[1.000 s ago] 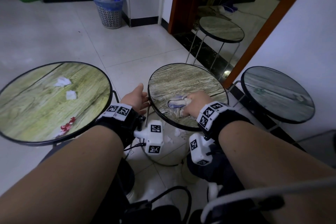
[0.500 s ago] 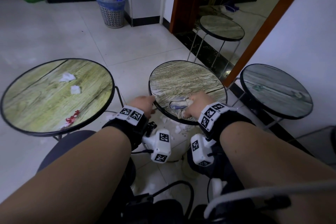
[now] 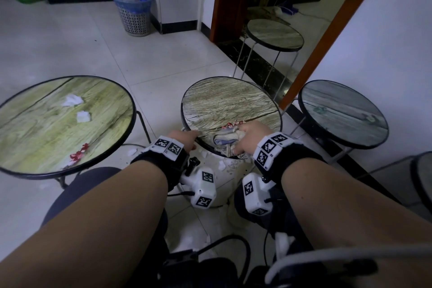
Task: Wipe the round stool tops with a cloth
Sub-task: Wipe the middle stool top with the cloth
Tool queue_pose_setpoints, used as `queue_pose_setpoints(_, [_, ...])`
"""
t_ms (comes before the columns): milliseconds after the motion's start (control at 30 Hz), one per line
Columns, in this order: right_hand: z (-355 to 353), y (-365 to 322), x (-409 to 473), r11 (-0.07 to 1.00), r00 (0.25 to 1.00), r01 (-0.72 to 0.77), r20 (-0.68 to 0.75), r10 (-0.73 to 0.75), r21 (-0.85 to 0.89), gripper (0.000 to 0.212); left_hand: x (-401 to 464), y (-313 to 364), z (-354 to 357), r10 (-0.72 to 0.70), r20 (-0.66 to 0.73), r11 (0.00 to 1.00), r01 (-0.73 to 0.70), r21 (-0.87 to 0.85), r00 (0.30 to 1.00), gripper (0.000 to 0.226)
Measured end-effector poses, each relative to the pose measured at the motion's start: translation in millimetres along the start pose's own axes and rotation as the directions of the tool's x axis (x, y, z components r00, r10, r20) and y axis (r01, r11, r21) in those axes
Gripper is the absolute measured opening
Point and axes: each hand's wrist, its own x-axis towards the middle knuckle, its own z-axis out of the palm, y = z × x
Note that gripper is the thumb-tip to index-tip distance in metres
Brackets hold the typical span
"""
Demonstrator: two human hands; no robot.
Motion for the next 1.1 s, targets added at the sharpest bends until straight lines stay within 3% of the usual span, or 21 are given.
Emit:
queue_pose_setpoints(100, [-2,5,2,1.000,1.000,0.017,-0.005,-0.017,0.008,0.039,5,1,9,-0.007,0.022,1.000,0.007,0.016,1.000,0.044])
queue_pose_setpoints(200, [-5,11,3,1.000,1.000,0.015,-0.015,-0.014,0.023,0.041,11,2,11,-0.101,-0.040,0.983,0.094,-0.156,0.994,0.039])
queue_pose_setpoints(300, [-8,18,1,0.998,0.999,0.008,-0.034,-0.006,0.069,0.044,10,5,3,-0.046,-0.065,0.998,0.042,-0.053,0.997,0.039])
queue_pose_setpoints(367, [-11,24,0,0.996,0.999,-0.009,-0.045,0.012,0.084,0.054,7,10,0,-0.028,-0.140,0.966,-0.009,-0.257,0.990,0.019])
queue_pose_setpoints(400, [-11,26,1,0.996,0.999,-0.016,-0.047,0.020,0.083,0.054,6,11,2,0.045,-0.201,0.977,-0.086,-0.197,0.978,0.009])
queue_pose_setpoints(433, [-12,27,1,0.997,0.999,-0.021,-0.048,0.025,0.080,0.051,11,11,5,0.077,-0.236,0.983,-0.113,-0.142,0.969,0.017])
queue_pose_setpoints(600, [-10,27,7,0.997,0.998,-0.037,-0.051,0.041,0.068,0.032,17,15,5,0.199,-0.363,0.968,-0.241,-0.074,0.911,0.009])
queue_pose_setpoints(800, [-12,19,14,0.998,0.998,-0.042,-0.051,0.044,0.054,0.027,29,23,-6,0.239,-0.271,0.969,-0.247,0.003,0.933,0.050])
queue_pose_setpoints(900, [-14,14,21,0.998,0.998,-0.049,-0.042,0.051,0.045,0.028,35,27,-10,0.232,-0.221,0.972,-0.237,0.004,0.947,0.047])
queue_pose_setpoints(1100, [-19,2,26,0.999,0.996,-0.044,-0.077,0.046,0.022,0.056,46,35,-14,0.208,-0.207,0.976,-0.217,-0.021,0.956,0.050])
